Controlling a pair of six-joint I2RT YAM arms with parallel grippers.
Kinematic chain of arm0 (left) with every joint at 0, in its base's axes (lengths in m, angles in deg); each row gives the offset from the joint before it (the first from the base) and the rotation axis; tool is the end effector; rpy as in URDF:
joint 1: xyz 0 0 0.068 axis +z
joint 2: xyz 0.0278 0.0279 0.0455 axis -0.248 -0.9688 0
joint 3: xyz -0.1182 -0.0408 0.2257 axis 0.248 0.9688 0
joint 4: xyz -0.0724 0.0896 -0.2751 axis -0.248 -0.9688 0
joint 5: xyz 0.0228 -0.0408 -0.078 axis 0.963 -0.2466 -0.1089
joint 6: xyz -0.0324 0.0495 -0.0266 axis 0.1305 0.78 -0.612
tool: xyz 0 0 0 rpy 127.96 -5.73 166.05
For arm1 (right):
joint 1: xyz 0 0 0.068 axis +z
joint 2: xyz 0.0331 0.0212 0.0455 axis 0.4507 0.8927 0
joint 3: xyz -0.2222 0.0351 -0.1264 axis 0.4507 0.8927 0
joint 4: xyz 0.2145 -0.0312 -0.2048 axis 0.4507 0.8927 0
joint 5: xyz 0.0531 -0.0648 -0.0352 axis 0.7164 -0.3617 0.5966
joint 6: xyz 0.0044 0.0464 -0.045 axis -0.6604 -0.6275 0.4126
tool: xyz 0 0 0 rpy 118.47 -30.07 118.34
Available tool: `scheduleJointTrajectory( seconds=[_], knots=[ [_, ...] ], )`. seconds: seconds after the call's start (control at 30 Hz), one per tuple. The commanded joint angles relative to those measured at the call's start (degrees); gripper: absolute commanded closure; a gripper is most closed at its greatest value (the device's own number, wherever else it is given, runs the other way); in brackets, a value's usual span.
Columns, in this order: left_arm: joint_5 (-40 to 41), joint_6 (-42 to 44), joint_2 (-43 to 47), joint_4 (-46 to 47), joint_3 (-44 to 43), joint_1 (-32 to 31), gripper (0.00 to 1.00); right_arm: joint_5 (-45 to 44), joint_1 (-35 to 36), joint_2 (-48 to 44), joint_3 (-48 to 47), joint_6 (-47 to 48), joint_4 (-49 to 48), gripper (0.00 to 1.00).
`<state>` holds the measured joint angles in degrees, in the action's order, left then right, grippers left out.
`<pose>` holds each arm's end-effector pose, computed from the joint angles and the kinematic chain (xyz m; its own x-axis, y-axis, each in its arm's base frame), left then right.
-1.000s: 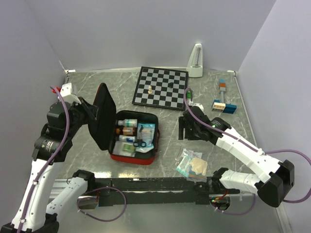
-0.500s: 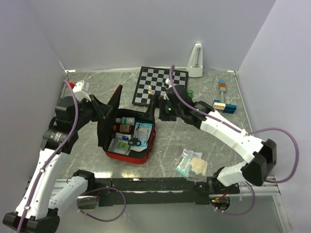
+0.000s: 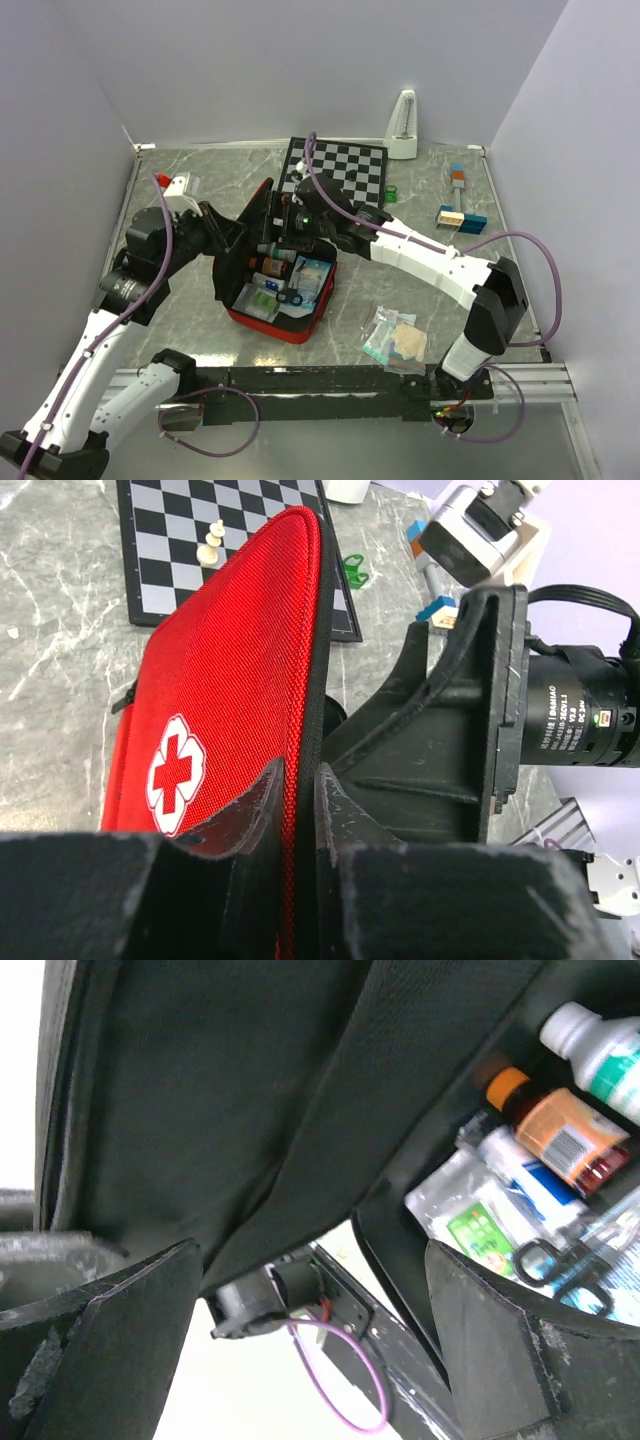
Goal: Organize the medicine kit
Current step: Pick up the lid from the medicine box.
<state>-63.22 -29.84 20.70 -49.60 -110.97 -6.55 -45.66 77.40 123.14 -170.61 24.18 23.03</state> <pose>0.2108 -0.0910 0.3713 -0.4644 -0.3555 -0.8112 0.3373 0.7759 -0.5331 0.2631 0.3389 0.3154 -0.8725 0.1134 -0.4753 -0.3293 0.5822 0.7434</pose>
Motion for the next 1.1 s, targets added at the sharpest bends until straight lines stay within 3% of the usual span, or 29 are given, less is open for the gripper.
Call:
scheduleJointTrajectory(
  seconds=[0.0,0.17,0.37,0.77,1.07],
  knots=[
    [1.90,0.18,0.87,4.36,-0.77,-1.86,0.99,0.04,0.10,1.44,-2.19,-3.77,-4.01,0.02],
    [3.75,0.35,1.14,4.10,-0.24,-2.30,0.99,-0.75,0.28,3.55,-2.44,-5.61,-4.90,0.03],
    [6.12,0.88,2.10,3.92,-0.41,-2.38,0.99,-1.72,0.37,7.33,-6.58,-5.62,1.69,0.06],
    [13.86,2.20,3.16,0.76,-1.30,-2.38,0.99,-5.50,0.28,3.38,-3.42,-3.68,5.83,0.13],
    [13.68,2.55,2.81,0.84,-0.50,-2.38,0.99,-5.24,0.28,1.89,-2.80,-3.16,5.39,0.10]
  ],
)
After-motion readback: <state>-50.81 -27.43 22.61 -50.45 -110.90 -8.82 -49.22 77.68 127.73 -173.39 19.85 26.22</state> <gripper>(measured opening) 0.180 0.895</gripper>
